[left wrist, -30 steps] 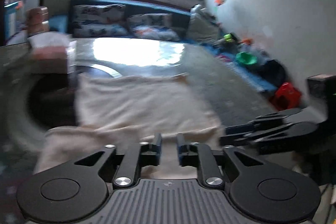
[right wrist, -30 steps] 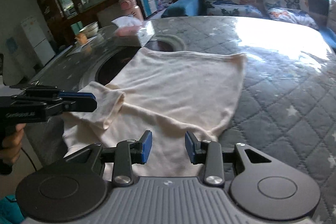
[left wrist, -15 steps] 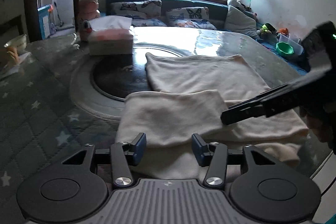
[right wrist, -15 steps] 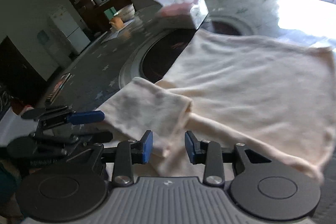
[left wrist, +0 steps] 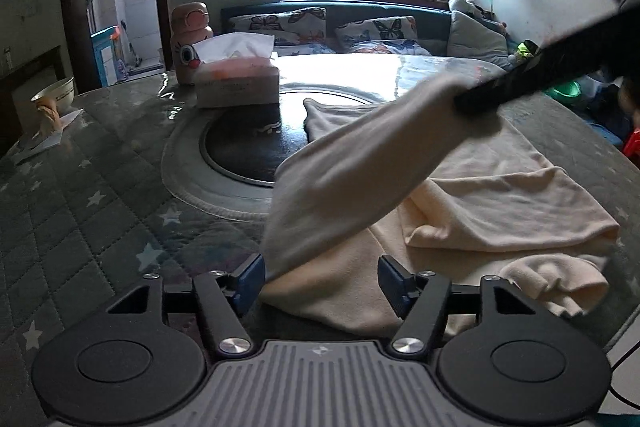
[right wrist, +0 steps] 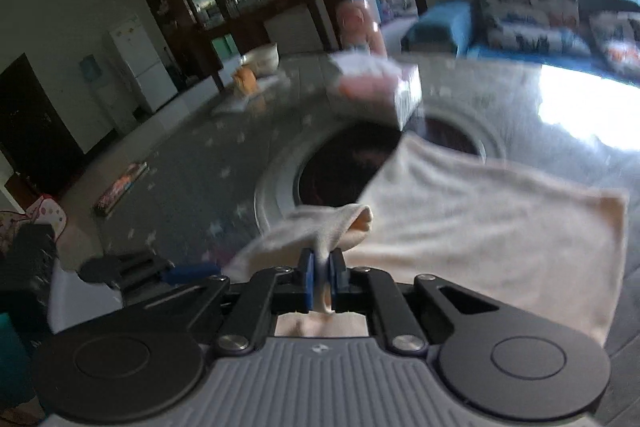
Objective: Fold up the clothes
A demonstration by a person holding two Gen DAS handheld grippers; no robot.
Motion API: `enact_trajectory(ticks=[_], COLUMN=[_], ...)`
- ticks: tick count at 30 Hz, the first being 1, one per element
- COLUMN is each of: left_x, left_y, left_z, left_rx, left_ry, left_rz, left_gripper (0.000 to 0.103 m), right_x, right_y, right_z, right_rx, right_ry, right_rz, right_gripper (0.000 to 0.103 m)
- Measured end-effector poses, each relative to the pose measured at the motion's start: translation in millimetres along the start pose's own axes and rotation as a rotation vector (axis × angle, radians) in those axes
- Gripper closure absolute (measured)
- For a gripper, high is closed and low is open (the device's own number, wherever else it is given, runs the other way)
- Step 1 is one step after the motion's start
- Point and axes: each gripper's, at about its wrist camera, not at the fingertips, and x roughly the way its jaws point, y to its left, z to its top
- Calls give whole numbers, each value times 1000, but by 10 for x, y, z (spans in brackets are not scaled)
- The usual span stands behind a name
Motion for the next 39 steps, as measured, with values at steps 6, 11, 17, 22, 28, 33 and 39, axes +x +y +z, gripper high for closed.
enact_trajectory(ticks=[6, 11, 17, 22, 28, 33, 39], left_x=[47, 103, 113, 125, 120, 82, -19], left_y=[-32, -94, -150, -187, -192, -139, -24], left_z=[-13, -51, -55, -51, -47, -42, -39], left_rx=[16, 39, 78, 102, 126, 135, 140], left_ry=[7, 27, 31, 34, 44, 59, 72], left_rz=[8, 4, -13, -16, -4, 3, -2], left_gripper=[38, 42, 62, 70, 67, 64, 52], right_x=[-399, -694, -945, -891, -673, -793, -705], right_y=[73, 18, -217, -462, -646, -649, -605], right_z=[162, 97, -225, -627, -1107, -1099, -991], right_rx=[-37, -39, 39, 145, 193, 172, 108], right_ry=[-87, -122, -109, -57, 74, 40, 14], right_rz=[-40, -89, -179, -219, -232, -260, -250], right_gripper=[97, 97, 97, 97, 88, 88, 88])
